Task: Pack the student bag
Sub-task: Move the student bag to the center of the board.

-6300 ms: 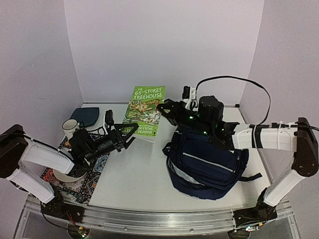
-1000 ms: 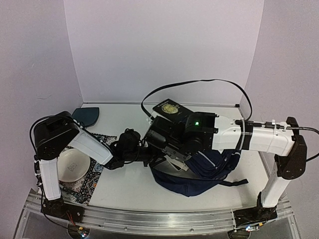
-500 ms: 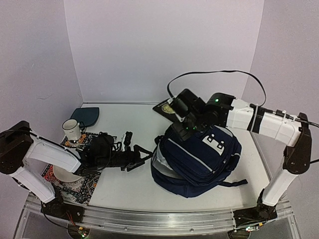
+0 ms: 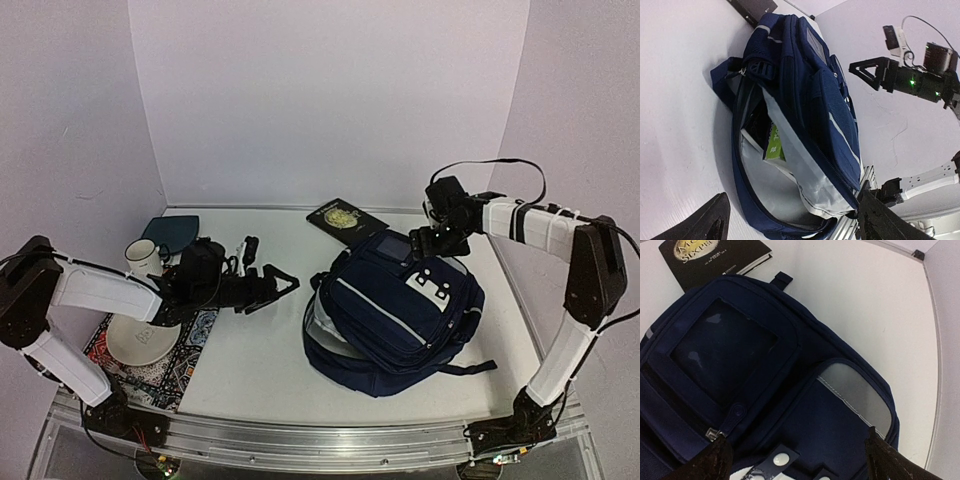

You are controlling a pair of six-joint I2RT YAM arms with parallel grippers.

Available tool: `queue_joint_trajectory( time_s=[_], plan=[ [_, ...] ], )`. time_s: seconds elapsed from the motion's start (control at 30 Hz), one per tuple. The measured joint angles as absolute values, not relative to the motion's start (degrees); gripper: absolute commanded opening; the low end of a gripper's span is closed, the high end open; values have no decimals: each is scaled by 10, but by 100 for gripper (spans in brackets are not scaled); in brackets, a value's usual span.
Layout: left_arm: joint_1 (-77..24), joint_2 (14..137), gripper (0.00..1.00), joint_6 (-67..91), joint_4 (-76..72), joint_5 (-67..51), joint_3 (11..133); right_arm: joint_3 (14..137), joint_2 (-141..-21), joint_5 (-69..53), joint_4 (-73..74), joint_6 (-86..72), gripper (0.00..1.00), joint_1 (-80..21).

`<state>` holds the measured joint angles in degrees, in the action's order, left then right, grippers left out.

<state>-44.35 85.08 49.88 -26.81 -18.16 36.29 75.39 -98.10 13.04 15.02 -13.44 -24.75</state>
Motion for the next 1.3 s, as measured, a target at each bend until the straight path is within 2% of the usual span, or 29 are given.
queue_joint_trajectory(
  time_s=[0.23,0.43,0.7,0.83,1.0,1.3],
  plan=[
    [-442,875,92,430,-186,-174,429,717,-1035,30,77,-162,91,-252],
    [-442,876,92,377,-78,-128,473,712,-1053,9,23,-193,91,-313],
    [-441,864,93,348,12,-85,480,802,-1125,-73,-1,-206,91,-445],
    [-440,851,93,344,61,-55,480,844,-1142,-121,15,-195,93,-476],
    [-438,854,93,345,81,-33,486,875,-1143,-149,37,-184,92,-438],
    [-436,891,93,344,91,-28,506,898,-1179,-162,8,-218,89,-258]
  ],
)
